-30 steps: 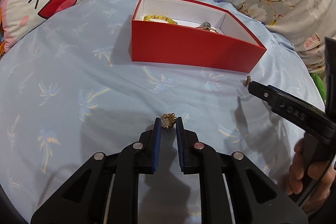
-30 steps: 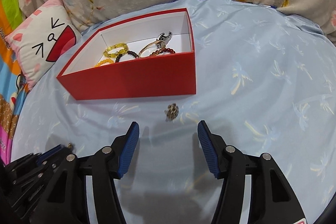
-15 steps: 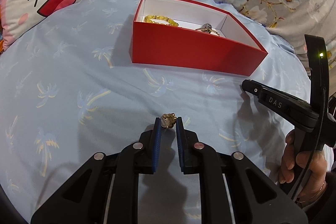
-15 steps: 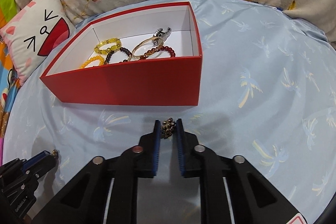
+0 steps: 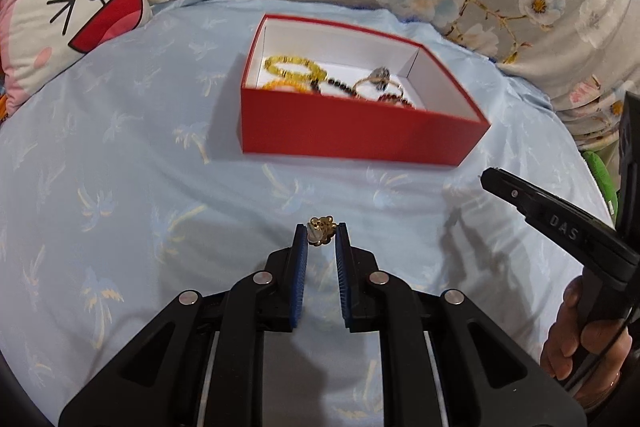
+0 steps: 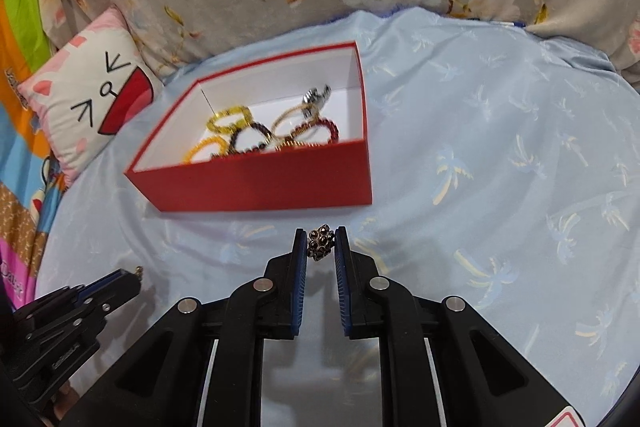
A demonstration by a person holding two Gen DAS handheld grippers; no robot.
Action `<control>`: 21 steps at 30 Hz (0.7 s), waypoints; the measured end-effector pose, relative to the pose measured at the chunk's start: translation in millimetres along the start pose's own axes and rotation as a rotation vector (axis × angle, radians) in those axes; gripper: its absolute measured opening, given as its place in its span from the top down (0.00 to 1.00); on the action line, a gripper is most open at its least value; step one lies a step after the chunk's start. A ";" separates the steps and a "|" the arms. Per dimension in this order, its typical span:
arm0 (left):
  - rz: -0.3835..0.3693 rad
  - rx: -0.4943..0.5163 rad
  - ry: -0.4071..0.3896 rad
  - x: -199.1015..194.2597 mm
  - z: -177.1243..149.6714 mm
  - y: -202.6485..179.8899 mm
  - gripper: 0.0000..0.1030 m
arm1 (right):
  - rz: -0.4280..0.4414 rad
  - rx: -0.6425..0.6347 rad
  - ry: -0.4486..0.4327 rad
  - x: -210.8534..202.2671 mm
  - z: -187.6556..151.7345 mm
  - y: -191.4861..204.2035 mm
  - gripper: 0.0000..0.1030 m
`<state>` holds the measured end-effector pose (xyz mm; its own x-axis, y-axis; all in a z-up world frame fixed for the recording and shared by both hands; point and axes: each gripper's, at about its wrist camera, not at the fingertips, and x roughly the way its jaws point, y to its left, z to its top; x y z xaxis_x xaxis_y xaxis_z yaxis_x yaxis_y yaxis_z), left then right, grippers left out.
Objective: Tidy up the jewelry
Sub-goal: 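Carry the gold ring into the red box with the left tool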
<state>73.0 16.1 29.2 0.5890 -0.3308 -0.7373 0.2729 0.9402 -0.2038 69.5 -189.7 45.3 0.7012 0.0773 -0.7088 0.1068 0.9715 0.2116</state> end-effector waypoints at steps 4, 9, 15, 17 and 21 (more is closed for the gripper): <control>-0.005 0.011 -0.048 -8.0 30.7 -4.5 0.87 | 0.022 -0.007 -0.041 -13.2 21.7 3.5 0.87; 0.010 0.048 -0.102 -6.3 75.5 -14.1 0.87 | 0.021 -0.029 -0.086 -11.0 58.5 9.0 0.87; 0.019 0.049 -0.121 21.5 122.5 -18.8 0.87 | 0.026 -0.026 -0.082 20.3 95.7 9.6 0.87; 0.025 0.050 -0.115 34.0 132.5 -19.5 0.86 | 0.031 -0.020 -0.071 33.1 105.1 10.2 0.87; 0.036 0.057 -0.102 58.8 150.3 -20.5 0.86 | 0.018 -0.023 -0.053 58.3 121.2 11.5 0.87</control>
<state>216.4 -34.8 86.8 0.6724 -0.3062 -0.6739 0.2916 0.9464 -0.1390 197.0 -201.2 88.0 0.7394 0.0835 -0.6680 0.0781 0.9749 0.2083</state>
